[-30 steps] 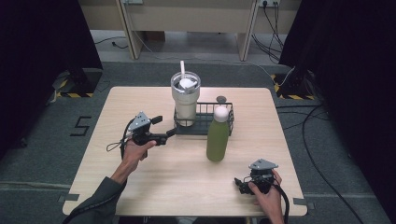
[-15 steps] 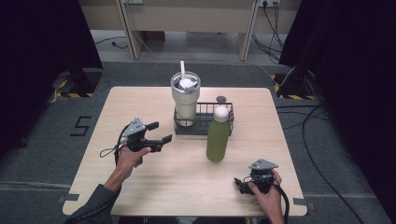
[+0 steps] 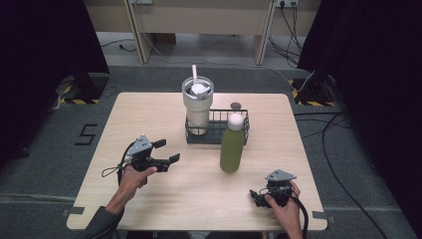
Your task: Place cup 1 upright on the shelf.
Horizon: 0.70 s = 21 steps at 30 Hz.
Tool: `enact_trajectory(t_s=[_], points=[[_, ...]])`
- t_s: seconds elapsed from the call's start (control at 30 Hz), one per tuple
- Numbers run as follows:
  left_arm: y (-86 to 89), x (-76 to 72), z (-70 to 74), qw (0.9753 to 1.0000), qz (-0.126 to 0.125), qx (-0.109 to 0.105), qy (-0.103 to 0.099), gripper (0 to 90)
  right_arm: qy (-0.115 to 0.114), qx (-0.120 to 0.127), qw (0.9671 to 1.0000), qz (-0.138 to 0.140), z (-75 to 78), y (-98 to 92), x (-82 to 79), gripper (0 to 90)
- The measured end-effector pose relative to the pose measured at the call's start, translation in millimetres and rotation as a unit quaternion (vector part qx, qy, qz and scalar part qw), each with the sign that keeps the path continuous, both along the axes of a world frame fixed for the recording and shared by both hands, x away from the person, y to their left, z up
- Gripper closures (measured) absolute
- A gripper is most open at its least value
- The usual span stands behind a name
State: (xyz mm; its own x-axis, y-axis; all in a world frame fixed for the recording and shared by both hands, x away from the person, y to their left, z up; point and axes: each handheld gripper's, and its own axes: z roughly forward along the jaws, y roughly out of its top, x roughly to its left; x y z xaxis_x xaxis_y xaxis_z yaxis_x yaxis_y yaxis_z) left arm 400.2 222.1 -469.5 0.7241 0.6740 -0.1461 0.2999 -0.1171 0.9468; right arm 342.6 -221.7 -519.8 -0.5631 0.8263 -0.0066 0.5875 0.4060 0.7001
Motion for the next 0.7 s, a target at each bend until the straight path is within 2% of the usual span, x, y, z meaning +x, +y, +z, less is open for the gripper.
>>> enact_trajectory(t_s=[0.2, 0.3, 0.37, 0.47, 0.7], points=[[1.7, -9.3, -8.5, 0.9999, -0.003, 0.010, 0.006, 14.7, -0.001, -0.001, 1.0000, 0.001, 0.0, -0.2, 0.2, 0.5], [2.9, -13.4, -12.5, 0.9999, 0.005, 0.015, 0.004, 14.8, -0.001, 0.000, 1.0000, 0.001, 0.0, -0.1, 0.2, 0.5], [2.2, -16.3, -17.2, 0.9998, 0.002, 0.015, 0.011, 14.8, -0.001, -0.001, 1.0000, 0.001, 0.0, -0.2, 0.3, 0.5], [1.0, -21.1, -22.6, 0.9993, 0.000, 0.032, 0.018, 14.8, -0.001, -0.001, 1.0000, 0.002, 0.0, -0.1, 0.3, 0.5], [5.7, -36.4, -28.2, 0.9972, -0.005, 0.071, 0.020, 14.8, -0.001, -0.001, 1.0000, 0.002, 0.0, -0.1, 0.2, 0.5]])
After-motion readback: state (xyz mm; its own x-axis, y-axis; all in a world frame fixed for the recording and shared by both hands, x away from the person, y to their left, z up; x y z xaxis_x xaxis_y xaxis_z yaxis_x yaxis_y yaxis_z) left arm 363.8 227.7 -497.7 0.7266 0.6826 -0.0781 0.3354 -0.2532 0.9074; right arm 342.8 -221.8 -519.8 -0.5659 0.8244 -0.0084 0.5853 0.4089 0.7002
